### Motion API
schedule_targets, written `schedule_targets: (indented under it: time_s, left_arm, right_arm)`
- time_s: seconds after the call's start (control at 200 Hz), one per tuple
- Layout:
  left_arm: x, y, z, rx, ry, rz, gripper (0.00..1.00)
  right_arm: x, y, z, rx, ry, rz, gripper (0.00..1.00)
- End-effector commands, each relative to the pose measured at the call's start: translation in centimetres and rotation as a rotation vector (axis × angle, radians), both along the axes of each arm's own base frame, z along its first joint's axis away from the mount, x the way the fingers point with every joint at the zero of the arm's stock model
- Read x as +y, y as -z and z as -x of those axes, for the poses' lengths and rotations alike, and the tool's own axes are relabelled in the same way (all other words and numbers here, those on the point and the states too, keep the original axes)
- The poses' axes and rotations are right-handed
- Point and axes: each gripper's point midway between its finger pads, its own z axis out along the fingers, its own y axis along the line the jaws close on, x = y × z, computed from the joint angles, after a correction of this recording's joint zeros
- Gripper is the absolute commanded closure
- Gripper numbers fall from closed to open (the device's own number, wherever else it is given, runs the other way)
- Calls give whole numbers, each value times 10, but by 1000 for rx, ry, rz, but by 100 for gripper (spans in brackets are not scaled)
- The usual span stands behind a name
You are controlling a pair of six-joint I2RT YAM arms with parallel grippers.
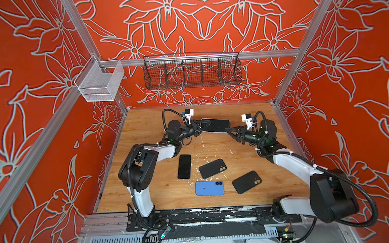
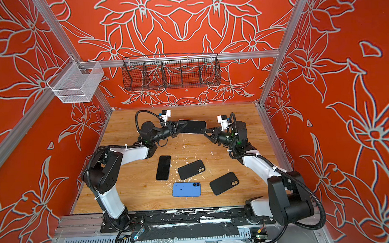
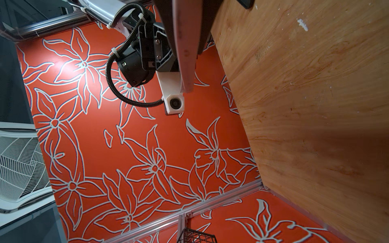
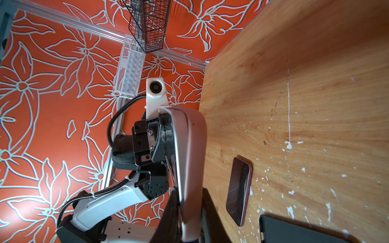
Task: Put the phone into the phone case
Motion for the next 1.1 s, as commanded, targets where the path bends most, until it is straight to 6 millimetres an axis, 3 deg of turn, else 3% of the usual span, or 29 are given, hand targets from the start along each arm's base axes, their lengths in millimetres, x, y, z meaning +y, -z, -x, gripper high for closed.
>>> schedule_targets:
  time_s: [0.0, 0.16, 0.45, 0.605, 0.811, 1.096]
  left_arm:
    - [4, -3, 2, -56, -12, -23, 100]
    - [4, -4, 6, -53, -2, -26, 100]
    - [3, -10, 8, -62, 4, -17, 100]
    - [4, -13, 9, -68, 3, -14, 100]
    - [4, -21, 11, -83, 2, -15, 100]
    - [2, -27, 12, -90, 8, -7, 100]
  right_arm:
    - [-11, -37, -10, -149, 44, 20, 73]
    - [-11, -41, -21, -180, 24, 28, 61]
    - [-2, -37, -31, -182, -38, 7, 56]
    - [-10, -25, -30, -182, 12, 72, 40]
    - [-26, -13, -29, -166, 78, 170, 30]
    - [-7, 3, -26, -113, -56, 96, 31]
